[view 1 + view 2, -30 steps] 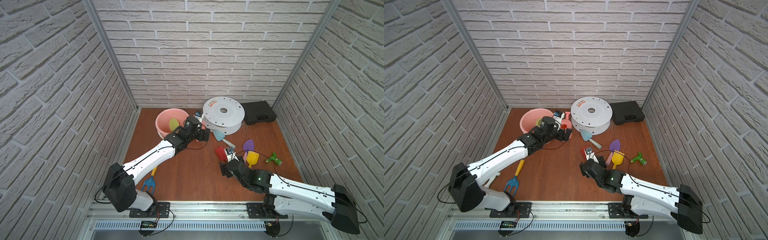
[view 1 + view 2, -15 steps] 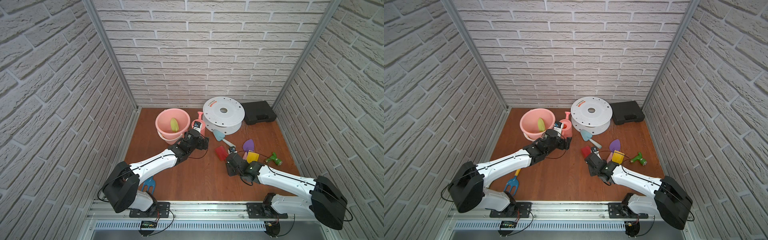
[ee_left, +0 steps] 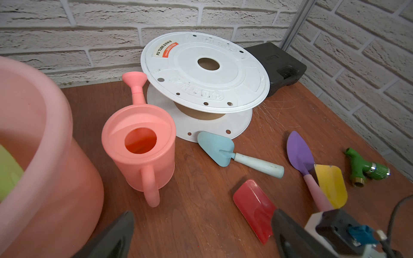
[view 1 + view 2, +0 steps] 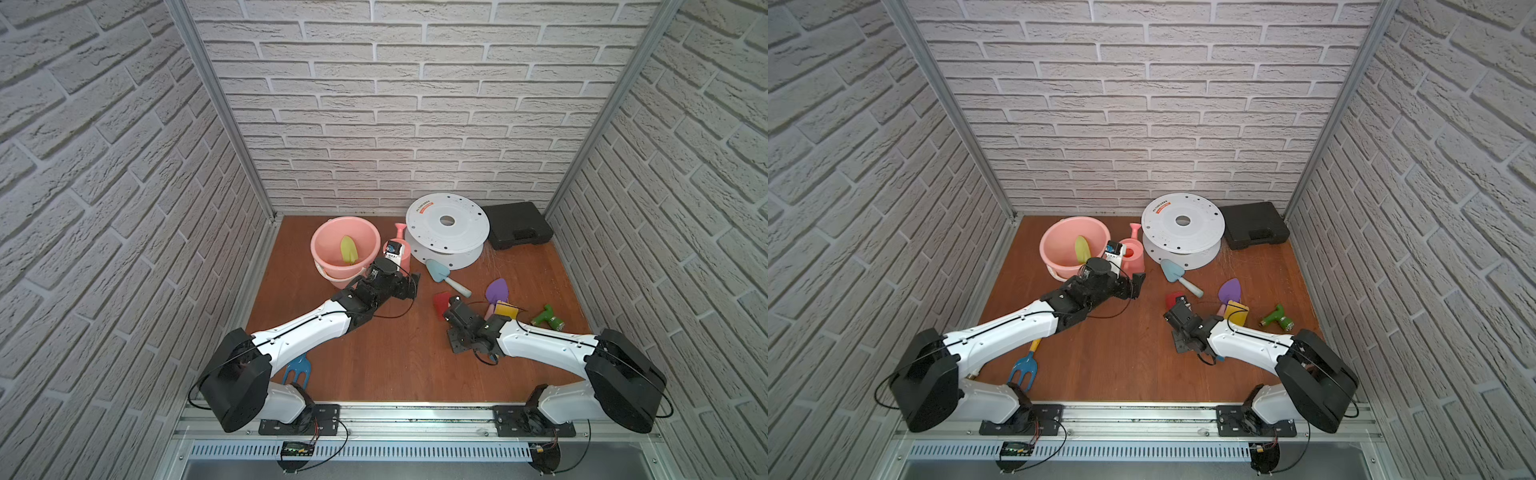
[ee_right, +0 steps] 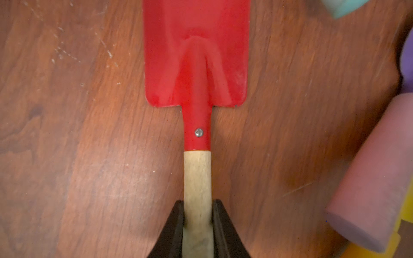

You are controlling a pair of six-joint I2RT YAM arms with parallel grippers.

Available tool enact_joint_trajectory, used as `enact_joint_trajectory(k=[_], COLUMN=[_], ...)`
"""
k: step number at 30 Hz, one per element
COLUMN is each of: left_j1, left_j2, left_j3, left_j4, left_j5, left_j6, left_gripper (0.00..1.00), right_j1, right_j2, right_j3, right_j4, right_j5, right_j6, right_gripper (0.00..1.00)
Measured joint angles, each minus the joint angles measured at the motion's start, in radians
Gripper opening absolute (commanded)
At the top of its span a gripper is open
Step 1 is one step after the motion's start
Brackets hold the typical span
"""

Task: Organize the gardening tools
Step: Pick up the gardening tool from the center of the board.

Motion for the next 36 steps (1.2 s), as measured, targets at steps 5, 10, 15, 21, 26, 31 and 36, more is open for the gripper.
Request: enact_joint_trajectory(k=[5,10,15,21,26,31,36], left_j1=[0.003,0.02,0.052,0.06,0.057,0.05,0.042], left_j2=[0.0,0.002,0.019,0.052,0.091,0.136,0.148], left_j3=[0.0,0.01,0.031,0.052,0.063,0.076,0.088], left_j4=[-0.002,-0.006,0.005,0.009,0.011,0.017,0.05], left_j5=[0.043,0.128,0.248,0.328,0.36,0.385,0.417], left_j6=[-0.032,-0.102,-0.196,-0.251,-0.266,-0.275,-0.31], left_gripper=[0.92,0.8,0.56,0.5,0.35,0.19,0.0], right_j1=[0.028,0.145,0.188,0.204,0.206,0.207,0.208], right_j2=[-0.051,-0.159,-0.228,-0.264,-0.306,-0.312,-0.312], right_j3=[-0.009,-0.012,-0.012,-0.014,-0.029,-0.035,-0.047], right_j4=[0.014,0.054,0.128,0.18,0.205,0.207,0.209], right_j5=[-0.003,0.063,0.124,0.174,0.191,0.192,0.189], right_j6=[-0.008,-0.03,-0.046,-0.063,-0.068,-0.074,-0.074], right_gripper=[0.03,0.03,0.03,0.03,0.03,0.03,0.03])
